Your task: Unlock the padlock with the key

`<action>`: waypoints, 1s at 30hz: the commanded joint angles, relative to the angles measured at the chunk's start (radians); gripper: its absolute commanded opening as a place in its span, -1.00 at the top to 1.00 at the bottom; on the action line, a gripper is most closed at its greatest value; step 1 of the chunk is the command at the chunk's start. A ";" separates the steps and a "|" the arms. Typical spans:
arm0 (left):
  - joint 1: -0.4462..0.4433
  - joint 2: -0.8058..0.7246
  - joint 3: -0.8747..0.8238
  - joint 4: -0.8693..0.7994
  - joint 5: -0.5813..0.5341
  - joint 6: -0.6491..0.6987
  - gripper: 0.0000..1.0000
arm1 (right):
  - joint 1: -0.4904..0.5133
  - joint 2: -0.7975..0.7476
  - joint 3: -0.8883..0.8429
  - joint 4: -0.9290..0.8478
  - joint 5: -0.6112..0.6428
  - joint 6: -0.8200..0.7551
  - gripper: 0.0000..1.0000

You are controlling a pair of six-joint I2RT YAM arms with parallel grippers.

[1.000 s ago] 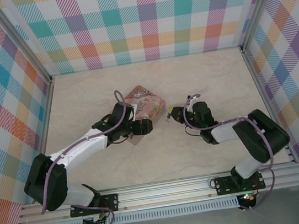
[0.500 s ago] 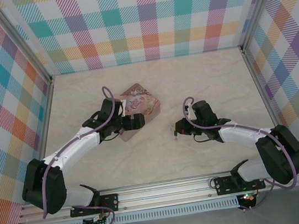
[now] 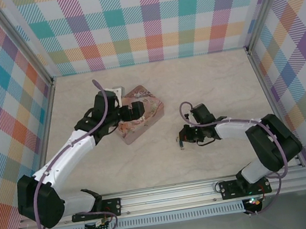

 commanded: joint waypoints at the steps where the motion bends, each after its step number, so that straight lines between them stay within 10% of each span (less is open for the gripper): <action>1: 0.010 -0.032 0.025 -0.025 -0.033 0.021 -1.00 | 0.001 0.030 0.037 0.024 -0.034 -0.017 0.77; 11: 0.029 -0.109 0.071 -0.088 -0.153 0.033 -1.00 | 0.000 -0.066 0.037 -0.043 0.093 -0.058 0.36; 19: 0.056 -0.213 0.024 -0.058 -0.480 0.050 -1.00 | -0.044 -0.366 0.062 -0.212 0.367 -0.199 -0.01; 30: 0.312 -0.251 -0.324 0.277 -0.617 0.074 -1.00 | -0.315 -0.593 -0.049 -0.151 0.538 -0.440 -0.86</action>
